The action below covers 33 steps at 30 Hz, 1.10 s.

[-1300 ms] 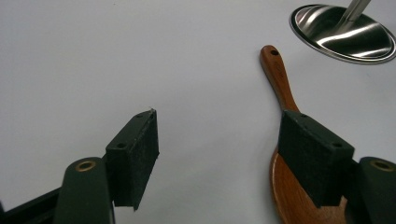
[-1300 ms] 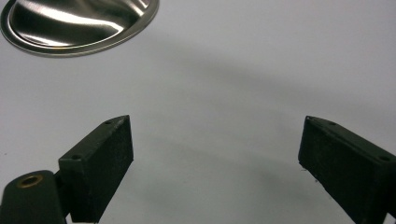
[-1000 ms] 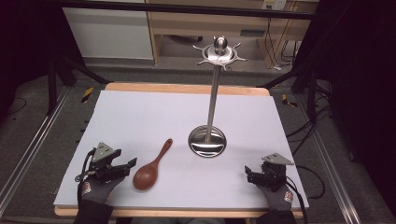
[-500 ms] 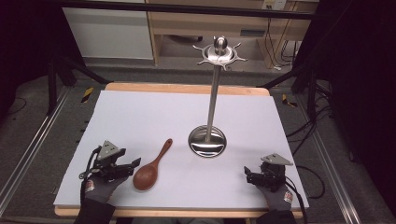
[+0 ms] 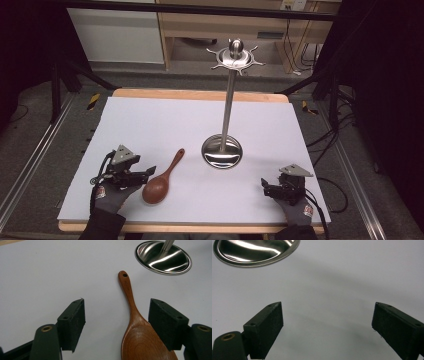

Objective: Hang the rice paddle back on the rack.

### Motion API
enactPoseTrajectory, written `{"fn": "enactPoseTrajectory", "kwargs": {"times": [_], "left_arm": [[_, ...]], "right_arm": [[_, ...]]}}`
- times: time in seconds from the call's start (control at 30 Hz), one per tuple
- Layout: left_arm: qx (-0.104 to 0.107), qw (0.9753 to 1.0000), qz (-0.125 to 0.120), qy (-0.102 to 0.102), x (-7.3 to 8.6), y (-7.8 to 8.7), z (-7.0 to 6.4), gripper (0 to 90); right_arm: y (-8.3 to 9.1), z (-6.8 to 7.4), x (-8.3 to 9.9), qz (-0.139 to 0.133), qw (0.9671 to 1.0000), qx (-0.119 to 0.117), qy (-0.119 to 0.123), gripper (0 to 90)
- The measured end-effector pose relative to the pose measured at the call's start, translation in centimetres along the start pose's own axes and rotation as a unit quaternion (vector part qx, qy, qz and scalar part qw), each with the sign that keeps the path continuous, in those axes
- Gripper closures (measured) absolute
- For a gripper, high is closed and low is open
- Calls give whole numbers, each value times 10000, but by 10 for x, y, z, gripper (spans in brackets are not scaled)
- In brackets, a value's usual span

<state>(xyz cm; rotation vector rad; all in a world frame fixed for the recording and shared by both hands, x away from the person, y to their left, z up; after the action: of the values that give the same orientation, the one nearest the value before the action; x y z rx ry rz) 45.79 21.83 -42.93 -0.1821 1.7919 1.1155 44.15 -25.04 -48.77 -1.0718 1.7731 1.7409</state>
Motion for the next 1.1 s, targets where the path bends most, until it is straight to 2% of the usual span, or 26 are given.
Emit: {"fn": "enactPoseTrajectory", "kwargs": {"times": [0.2, 0.33, 0.57, 0.63, 1.0, 1.1], "left_arm": [[30, 9998, 144, -126, -8, -4, -4, 289], [96, 9996, 238, -91, -10, -7, -4, 300], [179, 9985, 493, -167, -13, -14, -5, 309], [185, 9985, 484, -150, -13, -14, -6, 311], [238, 9959, 799, -364, -26, -26, -15, 318], [270, 9953, 857, -370, -27, -28, -16, 319]], "right_arm": [[-1, -1, 0, 5, 10000, 18, 23, 104], [-1, 0, 0, -2, 10000, 7, 3, 104], [-1, 0, 0, 6, 10000, 35, 14, 104], [-1, 0, 0, 9, 10000, 36, 13, 104], [0, -1, -1, -2, 10000, 29, -4, 104], [0, -1, -1, 2, 10000, 25, 0, 104]]}}
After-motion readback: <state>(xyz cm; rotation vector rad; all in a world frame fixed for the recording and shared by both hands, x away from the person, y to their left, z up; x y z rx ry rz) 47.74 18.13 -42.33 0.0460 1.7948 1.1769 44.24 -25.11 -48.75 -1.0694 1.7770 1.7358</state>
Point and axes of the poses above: each handheld gripper's, and its own axes: y roughly backward along the jaws, x roughly out of its underside, z roughly to its left, the point moved 2 cm from there along -y, roughly forward along the jaws, and after that the axes turned 8 degrees about x, right-handed, at the moved point
